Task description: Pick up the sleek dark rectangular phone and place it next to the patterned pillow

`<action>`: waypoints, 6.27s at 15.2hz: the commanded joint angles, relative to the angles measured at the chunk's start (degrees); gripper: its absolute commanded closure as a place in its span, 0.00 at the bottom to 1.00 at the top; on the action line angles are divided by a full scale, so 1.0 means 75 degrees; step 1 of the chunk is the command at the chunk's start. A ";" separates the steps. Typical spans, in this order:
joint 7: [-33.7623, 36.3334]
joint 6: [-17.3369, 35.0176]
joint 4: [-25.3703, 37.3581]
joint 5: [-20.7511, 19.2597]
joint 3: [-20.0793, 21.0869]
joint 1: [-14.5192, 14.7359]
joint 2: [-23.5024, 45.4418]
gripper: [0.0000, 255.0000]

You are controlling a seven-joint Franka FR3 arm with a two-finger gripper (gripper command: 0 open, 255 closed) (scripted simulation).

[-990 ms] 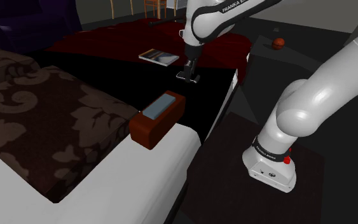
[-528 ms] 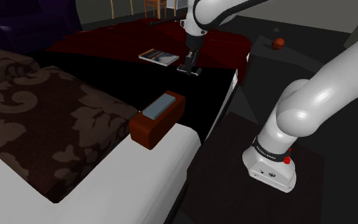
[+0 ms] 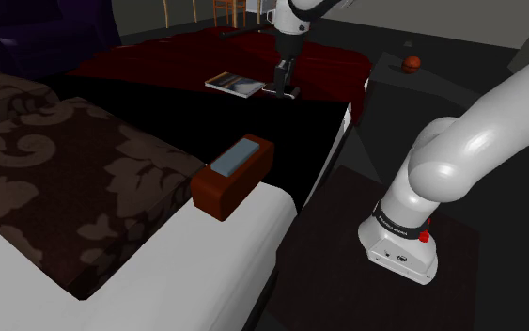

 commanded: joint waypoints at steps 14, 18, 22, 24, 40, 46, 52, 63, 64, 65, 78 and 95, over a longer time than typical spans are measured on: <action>0.0108 -0.1397 0.1347 0.0087 0.0161 0.0081 -0.0037 1.00; 0.0808 -0.1395 0.1709 0.0256 0.0663 0.0346 0.0363 1.00; 0.1502 -0.1411 0.2208 0.0362 0.1141 0.0599 0.0877 1.00; 0.1848 -0.1432 0.2511 0.0386 0.1370 0.0721 0.1174 1.00; 0.3486 -0.0991 0.3697 0.0174 0.2315 0.1321 0.2900 1.00; 0.3531 -0.0387 0.3155 0.0146 0.2317 0.1322 0.2965 1.00; 0.3589 0.0210 0.2676 0.0099 0.2321 0.1325 0.3089 1.00; 0.3736 0.1289 0.1958 -0.0046 0.2321 0.1332 0.3467 1.00; 0.3753 0.1386 0.1903 -0.0064 0.2321 0.1334 0.3511 1.00; 0.3770 0.1482 0.1849 -0.0082 0.2320 0.1335 0.3556 1.00; 0.3970 0.2437 0.1405 -0.0313 0.2292 0.1354 0.4092 1.00; 0.3818 0.1539 0.1794 -0.0089 0.2340 0.1355 0.3560 0.00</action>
